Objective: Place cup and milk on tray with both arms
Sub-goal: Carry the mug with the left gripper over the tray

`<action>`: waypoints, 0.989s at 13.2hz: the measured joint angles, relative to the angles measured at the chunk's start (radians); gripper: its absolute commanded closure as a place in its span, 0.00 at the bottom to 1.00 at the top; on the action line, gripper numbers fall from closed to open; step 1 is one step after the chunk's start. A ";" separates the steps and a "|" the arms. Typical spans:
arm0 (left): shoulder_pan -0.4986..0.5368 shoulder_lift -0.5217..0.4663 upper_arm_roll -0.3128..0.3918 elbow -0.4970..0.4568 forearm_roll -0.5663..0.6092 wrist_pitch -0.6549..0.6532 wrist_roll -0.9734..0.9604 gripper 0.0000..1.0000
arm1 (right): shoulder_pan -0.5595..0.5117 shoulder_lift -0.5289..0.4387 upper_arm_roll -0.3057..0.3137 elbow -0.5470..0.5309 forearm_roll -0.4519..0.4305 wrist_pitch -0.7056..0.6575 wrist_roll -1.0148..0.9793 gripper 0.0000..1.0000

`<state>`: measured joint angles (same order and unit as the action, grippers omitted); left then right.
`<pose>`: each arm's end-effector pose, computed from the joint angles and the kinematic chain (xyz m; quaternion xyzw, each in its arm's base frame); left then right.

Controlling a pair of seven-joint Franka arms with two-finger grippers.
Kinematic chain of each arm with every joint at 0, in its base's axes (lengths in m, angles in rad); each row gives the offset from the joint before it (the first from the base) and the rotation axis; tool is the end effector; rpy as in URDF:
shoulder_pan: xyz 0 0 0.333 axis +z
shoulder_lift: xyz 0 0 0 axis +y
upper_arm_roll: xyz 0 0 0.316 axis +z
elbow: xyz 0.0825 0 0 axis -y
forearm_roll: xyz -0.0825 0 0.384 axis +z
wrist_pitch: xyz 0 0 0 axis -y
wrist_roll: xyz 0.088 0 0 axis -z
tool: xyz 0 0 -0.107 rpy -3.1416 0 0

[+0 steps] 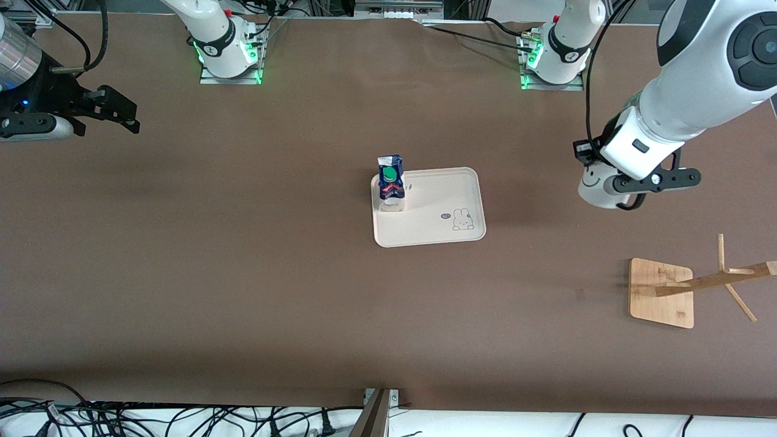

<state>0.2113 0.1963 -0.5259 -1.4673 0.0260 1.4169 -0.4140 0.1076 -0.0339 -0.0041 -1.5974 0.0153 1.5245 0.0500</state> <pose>0.5664 -0.1522 0.5621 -0.9921 -0.0487 0.1156 0.0053 0.5358 0.0573 0.6266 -0.9994 -0.0269 0.0200 0.0062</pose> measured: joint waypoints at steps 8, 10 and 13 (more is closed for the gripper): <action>-0.068 0.112 0.000 0.015 -0.254 -0.152 0.017 1.00 | 0.000 0.000 0.001 0.000 0.000 0.001 0.000 0.00; -0.098 0.145 0.000 0.015 -0.255 -0.158 0.002 1.00 | 0.000 0.000 0.001 0.000 0.000 0.001 0.000 0.00; -0.156 0.220 0.002 0.017 -0.245 -0.142 -0.046 1.00 | 0.000 0.001 0.001 0.001 0.000 0.001 0.000 0.00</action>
<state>0.0554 0.4168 -0.5241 -1.4504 -0.2185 1.2753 -0.4603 0.1077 -0.0334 -0.0030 -1.5965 0.0154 1.5257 0.0500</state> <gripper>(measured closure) 0.912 0.000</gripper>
